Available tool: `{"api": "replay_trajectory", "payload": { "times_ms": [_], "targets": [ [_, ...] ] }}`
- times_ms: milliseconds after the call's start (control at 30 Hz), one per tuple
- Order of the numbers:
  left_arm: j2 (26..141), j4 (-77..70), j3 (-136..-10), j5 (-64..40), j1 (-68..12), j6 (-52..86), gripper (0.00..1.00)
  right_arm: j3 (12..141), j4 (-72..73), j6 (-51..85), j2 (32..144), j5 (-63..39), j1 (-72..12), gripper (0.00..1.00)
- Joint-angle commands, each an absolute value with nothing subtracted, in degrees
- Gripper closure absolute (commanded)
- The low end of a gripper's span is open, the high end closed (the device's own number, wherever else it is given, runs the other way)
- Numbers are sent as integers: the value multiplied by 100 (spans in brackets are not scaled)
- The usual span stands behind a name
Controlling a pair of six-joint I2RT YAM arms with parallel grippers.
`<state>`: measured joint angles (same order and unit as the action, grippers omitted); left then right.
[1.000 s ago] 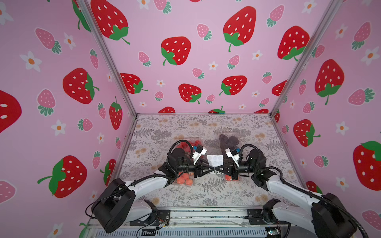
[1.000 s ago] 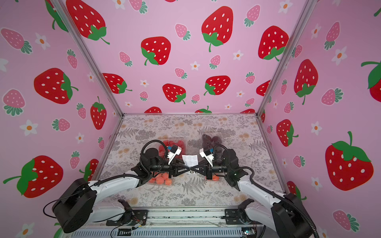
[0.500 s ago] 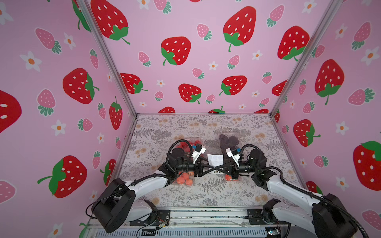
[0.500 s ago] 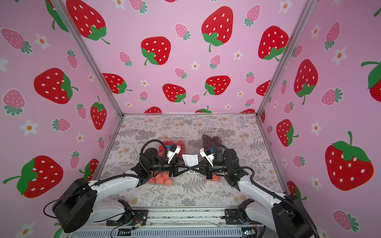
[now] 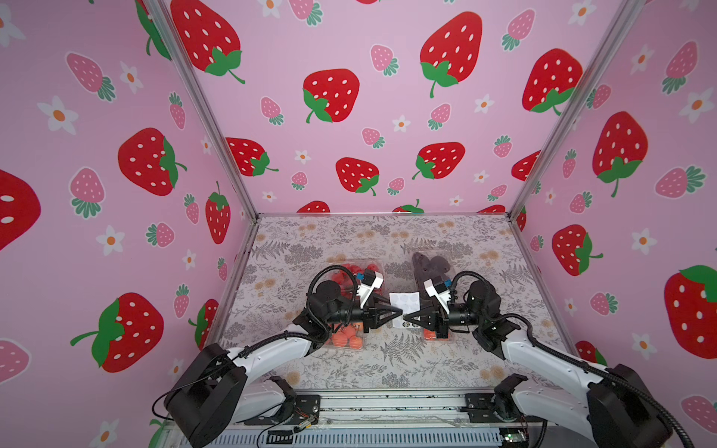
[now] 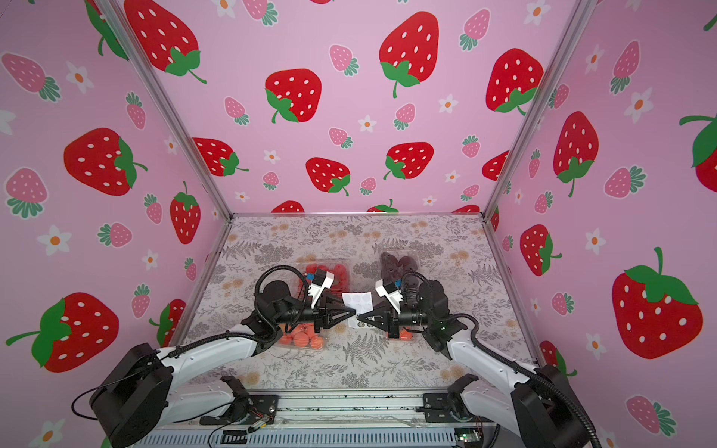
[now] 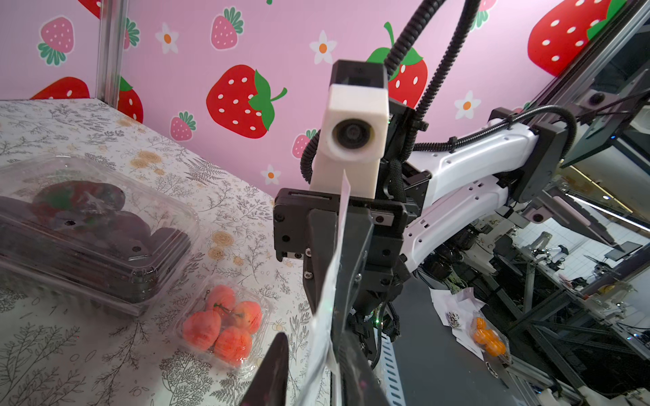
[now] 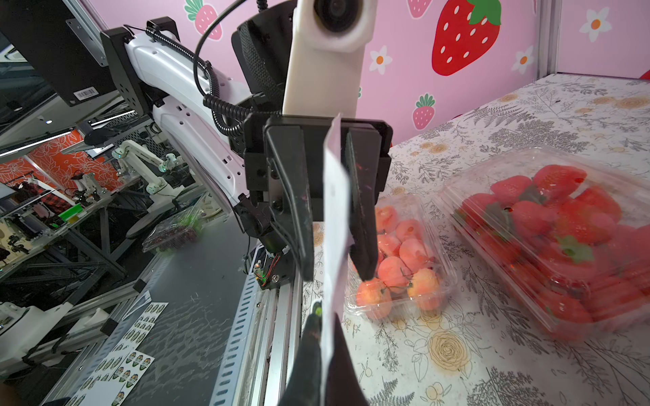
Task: Label fruit boxes
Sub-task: Adjust the label sticker, then tear off the label from the label sticker.
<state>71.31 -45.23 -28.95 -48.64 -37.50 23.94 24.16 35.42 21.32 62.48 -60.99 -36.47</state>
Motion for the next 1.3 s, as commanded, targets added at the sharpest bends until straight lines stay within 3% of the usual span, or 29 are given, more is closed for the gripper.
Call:
{"api": "replay_trajectory", "payload": {
  "times_ms": [0, 100, 300, 433, 467, 500, 533, 567, 733, 833, 1033, 1267],
  "targets": [
    [7206, -4922, -2902, -4870, -3722, 2400, 86, 2582, 3543, 2051, 6209, -6202, -3675, 100],
    [7274, -4833, -2944, -4791, -3702, 2364, 99, 2615, 3525, 2061, 6316, -6112, -3677, 98],
    [7313, -4844, -2923, -4779, -3599, 2419, 100, 2705, 2800, 1899, 6111, -5206, -3679, 74],
    [7203, -4801, -2892, -4768, -3510, 2437, 100, 2730, 2306, 1789, 5843, -4658, -3678, 51],
    [7169, -4742, -2896, -4660, -3483, 2471, 100, 2739, 2140, 1913, 5765, -4185, -3676, 44],
    [7135, -4642, -2899, -4500, -3464, 2509, 100, 2790, 1849, 1986, 5650, -3692, -3689, 27],
    [7099, -4413, -2945, -4282, -3462, 2515, 100, 2865, 1391, 2035, 5494, -2984, -3734, 17],
    [7077, -4177, -2996, -4051, -3467, 2494, 100, 2903, 999, 2031, 5286, -2312, -3824, 16],
    [7209, -3686, -3190, -3367, -3577, 2476, 100, 3070, -125, 2076, 4374, 730, -5041, 25],
    [7350, -3821, -3243, -3405, -3585, 2552, 100, 3320, -227, 1906, 4498, 1810, -5957, 31],
    [7514, -4010, -3278, -3471, -3584, 2761, 100, 3988, -124, 1654, 5687, 2351, -6689, 43],
    [7440, -3912, -3272, -3434, -3595, 2713, 100, 4353, 0, 1581, 6479, 2379, -6767, 60]
  ]
}}
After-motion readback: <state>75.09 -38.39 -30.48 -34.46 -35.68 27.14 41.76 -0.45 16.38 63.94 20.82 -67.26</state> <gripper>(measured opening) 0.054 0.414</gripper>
